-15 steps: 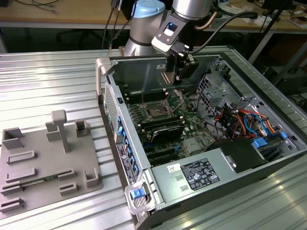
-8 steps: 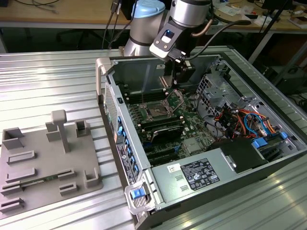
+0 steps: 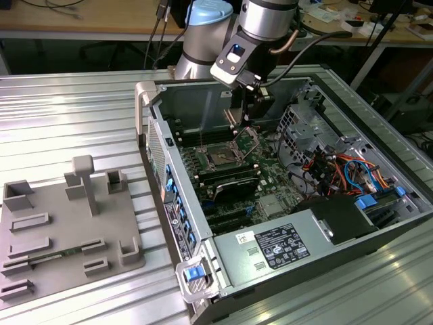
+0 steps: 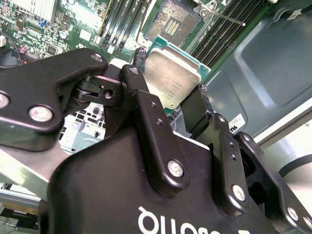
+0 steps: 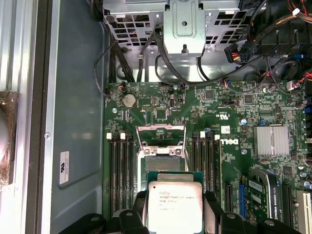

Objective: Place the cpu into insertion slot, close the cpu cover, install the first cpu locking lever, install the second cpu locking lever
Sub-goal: 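Place the cpu into insertion slot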

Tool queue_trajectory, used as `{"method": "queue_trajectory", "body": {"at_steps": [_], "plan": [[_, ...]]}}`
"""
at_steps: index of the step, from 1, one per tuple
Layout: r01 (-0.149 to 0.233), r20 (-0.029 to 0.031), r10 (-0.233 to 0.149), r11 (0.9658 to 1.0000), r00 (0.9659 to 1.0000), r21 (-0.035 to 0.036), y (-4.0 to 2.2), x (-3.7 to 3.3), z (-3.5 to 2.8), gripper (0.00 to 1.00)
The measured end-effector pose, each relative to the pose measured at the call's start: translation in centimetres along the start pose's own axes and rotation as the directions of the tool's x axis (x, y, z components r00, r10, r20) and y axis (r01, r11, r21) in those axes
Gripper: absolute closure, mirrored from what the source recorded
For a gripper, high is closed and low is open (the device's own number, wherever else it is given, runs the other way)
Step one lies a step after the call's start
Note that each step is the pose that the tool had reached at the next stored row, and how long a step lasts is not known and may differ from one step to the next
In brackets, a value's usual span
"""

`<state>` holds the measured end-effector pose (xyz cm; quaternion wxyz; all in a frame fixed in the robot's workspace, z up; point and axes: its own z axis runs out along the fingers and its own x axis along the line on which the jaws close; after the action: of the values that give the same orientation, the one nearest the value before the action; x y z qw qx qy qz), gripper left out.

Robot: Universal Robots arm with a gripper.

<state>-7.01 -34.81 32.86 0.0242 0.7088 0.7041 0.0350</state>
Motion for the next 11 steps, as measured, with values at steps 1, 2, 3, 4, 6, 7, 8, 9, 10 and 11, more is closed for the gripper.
{"method": "queue_trajectory", "body": {"at_steps": [1, 2, 3, 4, 6, 7, 8, 9, 10, 11], "plan": [[0.000, 0.0000, 0.000, 1.0000, 1.0000, 0.0000, 0.00, 0.00, 0.00, 0.45], [0.000, -0.0001, 0.000, 1.0000, 1.0000, 0.0000, 0.00, 0.00, 0.01, 0.45], [0.000, -0.0001, 0.000, 1.0000, 1.0000, 0.0000, 0.00, 0.00, 0.01, 0.45], [0.000, 0.0000, 0.000, 1.0000, 1.0000, 0.0000, 0.00, 0.00, 0.01, 0.45], [0.000, -0.0001, 0.000, 1.0000, 1.0000, 0.0000, 0.00, 0.00, 0.02, 0.45], [0.000, -0.0001, 0.000, 1.0000, 1.0000, 0.0000, 0.00, 0.00, 0.02, 0.45], [0.000, 0.0000, 0.000, 1.0000, 1.0000, 0.0000, 0.00, 0.00, 0.02, 0.45], [0.000, 0.0000, 0.000, 1.0000, 1.0000, 0.0000, 0.00, 0.00, 0.03, 0.45], [0.000, -0.0001, 0.000, 1.0000, 1.0000, 0.0000, 0.00, 0.00, 0.03, 0.45], [0.000, 0.0000, 0.000, 1.0000, 1.0000, 0.0000, 0.00, 0.00, 0.04, 0.45]]}}
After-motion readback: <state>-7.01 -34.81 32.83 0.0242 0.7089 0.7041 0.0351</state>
